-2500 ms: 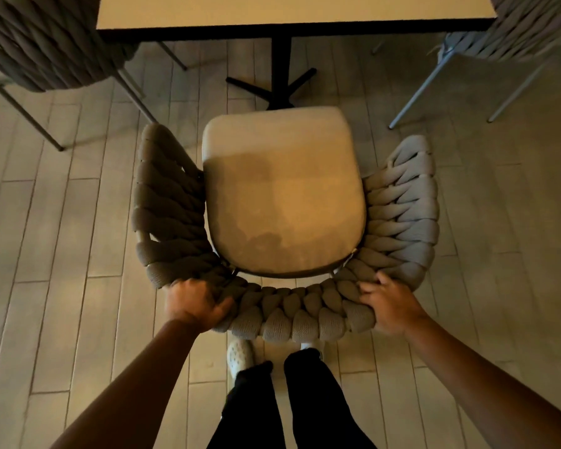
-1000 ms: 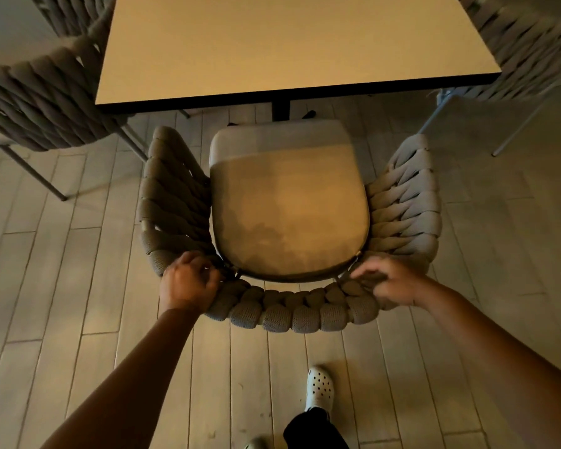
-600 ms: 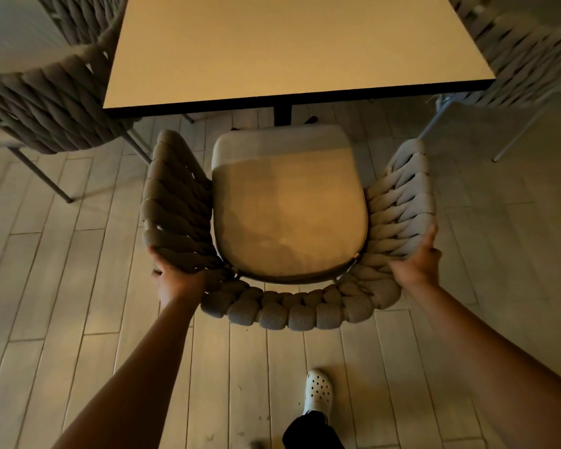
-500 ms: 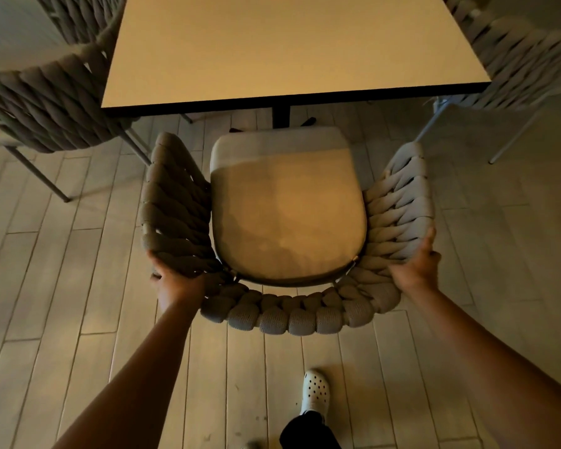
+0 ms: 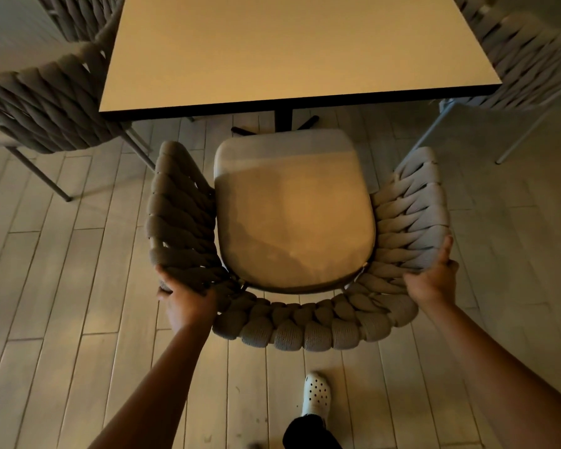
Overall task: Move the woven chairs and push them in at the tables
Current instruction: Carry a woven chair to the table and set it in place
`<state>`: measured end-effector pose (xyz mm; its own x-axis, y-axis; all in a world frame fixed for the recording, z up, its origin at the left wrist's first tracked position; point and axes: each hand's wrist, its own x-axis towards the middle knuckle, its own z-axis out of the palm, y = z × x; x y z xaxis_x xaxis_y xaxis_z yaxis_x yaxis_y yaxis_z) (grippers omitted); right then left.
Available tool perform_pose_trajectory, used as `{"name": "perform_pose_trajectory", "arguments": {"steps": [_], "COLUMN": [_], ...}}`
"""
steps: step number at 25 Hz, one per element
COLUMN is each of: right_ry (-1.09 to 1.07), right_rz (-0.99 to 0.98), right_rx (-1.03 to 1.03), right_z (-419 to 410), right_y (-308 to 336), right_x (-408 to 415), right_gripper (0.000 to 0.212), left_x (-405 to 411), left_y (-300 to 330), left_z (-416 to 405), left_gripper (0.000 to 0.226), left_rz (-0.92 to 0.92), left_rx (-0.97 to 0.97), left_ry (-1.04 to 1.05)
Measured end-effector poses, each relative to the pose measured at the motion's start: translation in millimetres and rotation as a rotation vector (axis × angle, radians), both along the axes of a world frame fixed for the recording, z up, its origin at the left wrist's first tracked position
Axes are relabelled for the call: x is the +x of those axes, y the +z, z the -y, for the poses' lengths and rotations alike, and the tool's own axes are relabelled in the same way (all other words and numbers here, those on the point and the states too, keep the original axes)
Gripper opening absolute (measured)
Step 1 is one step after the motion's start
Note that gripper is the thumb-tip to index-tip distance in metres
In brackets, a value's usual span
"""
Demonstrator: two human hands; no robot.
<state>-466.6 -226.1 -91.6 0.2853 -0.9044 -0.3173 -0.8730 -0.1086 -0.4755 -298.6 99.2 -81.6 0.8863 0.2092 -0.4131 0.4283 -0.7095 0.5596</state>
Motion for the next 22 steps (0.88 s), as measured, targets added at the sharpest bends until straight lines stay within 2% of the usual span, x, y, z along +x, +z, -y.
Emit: {"name": "perform_pose_trajectory", "arguments": {"steps": [13, 22], "right_ry": [0.01, 0.017], "right_rz": [-0.01, 0.029], "right_rx": [-0.009, -0.016], "right_z": [22, 21], "right_y": [-3, -2], "right_x": [4, -2], "right_gripper": [0.109, 0.112], "left_x": [0, -7], "left_y": [-2, -9], "left_z": [12, 14], "left_gripper": [0.116, 0.115], "left_rz": [-0.023, 0.001], "left_rx": [-0.041, 0.022], "left_ry": [-0.02, 0.024]}}
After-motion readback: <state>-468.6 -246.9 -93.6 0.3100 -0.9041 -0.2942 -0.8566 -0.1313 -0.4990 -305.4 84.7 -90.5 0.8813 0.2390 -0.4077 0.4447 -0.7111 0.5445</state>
